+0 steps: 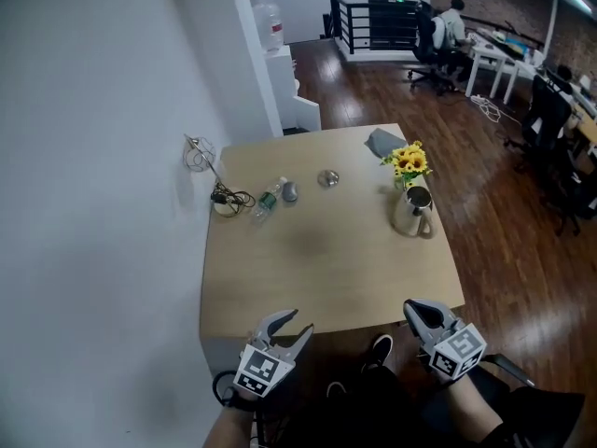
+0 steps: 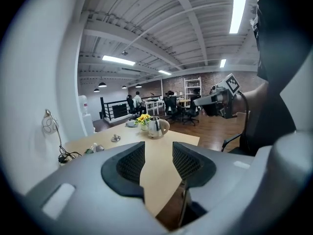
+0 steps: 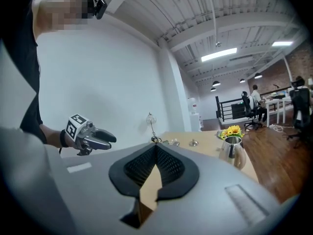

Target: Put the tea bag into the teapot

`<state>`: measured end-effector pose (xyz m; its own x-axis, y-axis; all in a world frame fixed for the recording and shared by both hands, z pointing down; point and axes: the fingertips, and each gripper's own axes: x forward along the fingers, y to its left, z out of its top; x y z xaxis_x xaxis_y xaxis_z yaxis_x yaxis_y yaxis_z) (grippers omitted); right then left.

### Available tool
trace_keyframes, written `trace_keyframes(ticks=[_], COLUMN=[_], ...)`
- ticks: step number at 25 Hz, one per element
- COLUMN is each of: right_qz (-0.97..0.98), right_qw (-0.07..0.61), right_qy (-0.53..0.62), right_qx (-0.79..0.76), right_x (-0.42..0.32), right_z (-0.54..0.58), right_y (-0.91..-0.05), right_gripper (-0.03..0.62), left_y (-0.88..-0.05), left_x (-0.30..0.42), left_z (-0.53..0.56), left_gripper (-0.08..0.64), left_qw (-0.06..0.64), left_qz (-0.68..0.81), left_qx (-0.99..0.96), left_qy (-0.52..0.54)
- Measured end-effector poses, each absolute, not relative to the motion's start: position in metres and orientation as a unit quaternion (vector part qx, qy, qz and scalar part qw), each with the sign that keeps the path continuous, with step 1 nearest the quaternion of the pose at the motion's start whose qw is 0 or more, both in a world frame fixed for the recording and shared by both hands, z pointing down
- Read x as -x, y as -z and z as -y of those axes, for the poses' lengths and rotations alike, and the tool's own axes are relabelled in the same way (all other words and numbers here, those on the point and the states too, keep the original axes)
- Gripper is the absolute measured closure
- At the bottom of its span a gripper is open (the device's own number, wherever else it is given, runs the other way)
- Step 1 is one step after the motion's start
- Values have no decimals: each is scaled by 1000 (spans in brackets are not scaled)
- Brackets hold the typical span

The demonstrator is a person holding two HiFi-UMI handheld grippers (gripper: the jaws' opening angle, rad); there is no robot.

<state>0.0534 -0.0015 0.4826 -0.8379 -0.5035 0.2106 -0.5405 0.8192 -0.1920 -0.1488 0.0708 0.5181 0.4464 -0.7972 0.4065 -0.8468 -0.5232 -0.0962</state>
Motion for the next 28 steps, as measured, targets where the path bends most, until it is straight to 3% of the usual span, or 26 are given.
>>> trace_keyframes(ticks=[11, 28], right_qz=[959, 965], right_qw=[95, 68], right_qy=[-73, -74], right_qx=[-256, -242], right_x=[-55, -87], right_z=[-88, -110], right_y=[-459, -449], right_gripper=[584, 584], left_y=[-501, -493], left_x=[148, 113], left_z=[-149, -167], left_gripper=[359, 354], left_qw=[49, 13], left_qz=[498, 504], left_qx=[-848, -839], left_qy=[-175, -206])
